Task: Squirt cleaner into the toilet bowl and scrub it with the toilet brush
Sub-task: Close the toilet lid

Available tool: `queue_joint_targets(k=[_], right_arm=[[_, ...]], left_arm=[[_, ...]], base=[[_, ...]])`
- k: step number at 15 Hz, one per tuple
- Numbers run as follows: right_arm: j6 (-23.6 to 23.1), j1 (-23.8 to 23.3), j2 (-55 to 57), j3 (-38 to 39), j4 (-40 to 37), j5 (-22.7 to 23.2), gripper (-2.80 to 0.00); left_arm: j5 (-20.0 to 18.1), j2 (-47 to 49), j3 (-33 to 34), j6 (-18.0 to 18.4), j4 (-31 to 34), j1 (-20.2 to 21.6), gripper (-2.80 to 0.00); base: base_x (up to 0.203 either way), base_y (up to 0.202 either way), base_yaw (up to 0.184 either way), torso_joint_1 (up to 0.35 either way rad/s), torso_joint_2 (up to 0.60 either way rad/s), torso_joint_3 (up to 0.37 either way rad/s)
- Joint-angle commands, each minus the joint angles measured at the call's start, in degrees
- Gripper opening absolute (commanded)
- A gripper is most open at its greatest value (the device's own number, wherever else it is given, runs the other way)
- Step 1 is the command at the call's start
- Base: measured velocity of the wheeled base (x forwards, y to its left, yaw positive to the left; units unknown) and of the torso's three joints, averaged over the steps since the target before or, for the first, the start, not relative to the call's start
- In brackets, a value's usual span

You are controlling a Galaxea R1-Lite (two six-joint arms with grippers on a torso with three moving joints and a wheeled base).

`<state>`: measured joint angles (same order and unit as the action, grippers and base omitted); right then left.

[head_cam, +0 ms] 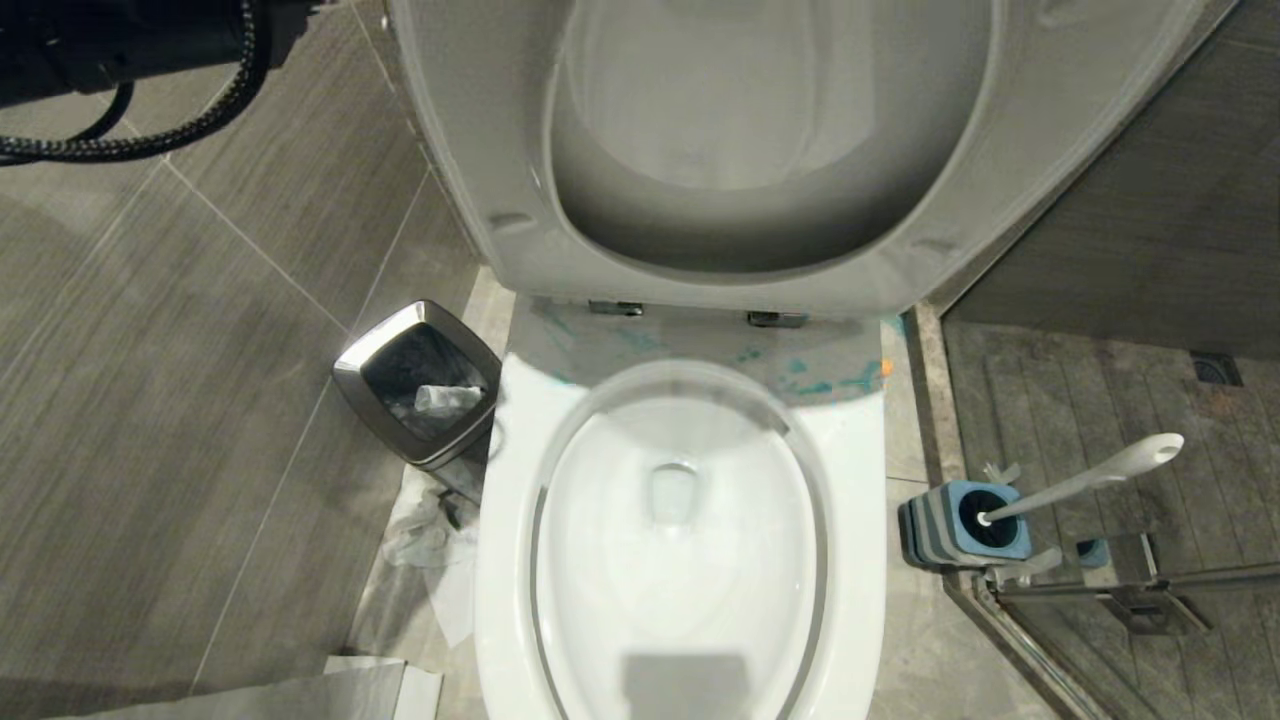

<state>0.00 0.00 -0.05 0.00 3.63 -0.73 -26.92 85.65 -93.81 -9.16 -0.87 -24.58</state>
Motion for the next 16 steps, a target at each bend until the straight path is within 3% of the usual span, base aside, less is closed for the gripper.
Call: queue_joint_targets(k=[1, 4, 7, 10, 16], right_arm=[[0.0, 0.0, 0.0, 1.4, 0.1, 0.0, -2.8], [0.0, 0.0, 0.0, 1.4, 0.1, 0.0, -2.8], [0.0, 0.0, 0.0, 1.4, 0.1, 0.0, -2.8], [0.0, 0.0, 0.0, 1.4, 0.1, 0.0, -2.8], [0.0, 0.0, 0.0, 1.4, 0.1, 0.0, -2.8]], left_arm=[[-0.1, -4.0, 2.1, -0.1, 3.8, -0.6, -2.8], [-0.9, -6.3, 6.6, -0.4, 5.2, -2.2, -2.8], [-1.4, -7.5, 6.8, -6.1, 5.3, -3.1, -2.8], [-1.5, -9.7, 9.2, -8.5, 5.8, -3.2, -2.8], [-1.7, -18.6, 18.7, -9.0, 19.4, -9.0, -2.8]], base=[[0.0, 0.0, 0.0, 0.0, 0.0, 0.0], [0.0, 0.0, 0.0, 0.0, 0.0, 0.0], [0.0, 0.0, 0.0, 0.0, 0.0, 0.0], [0.0, 0.0, 0.0, 0.0, 0.0, 0.0], [0.0, 0.0, 0.0, 0.0, 0.0, 0.0]])
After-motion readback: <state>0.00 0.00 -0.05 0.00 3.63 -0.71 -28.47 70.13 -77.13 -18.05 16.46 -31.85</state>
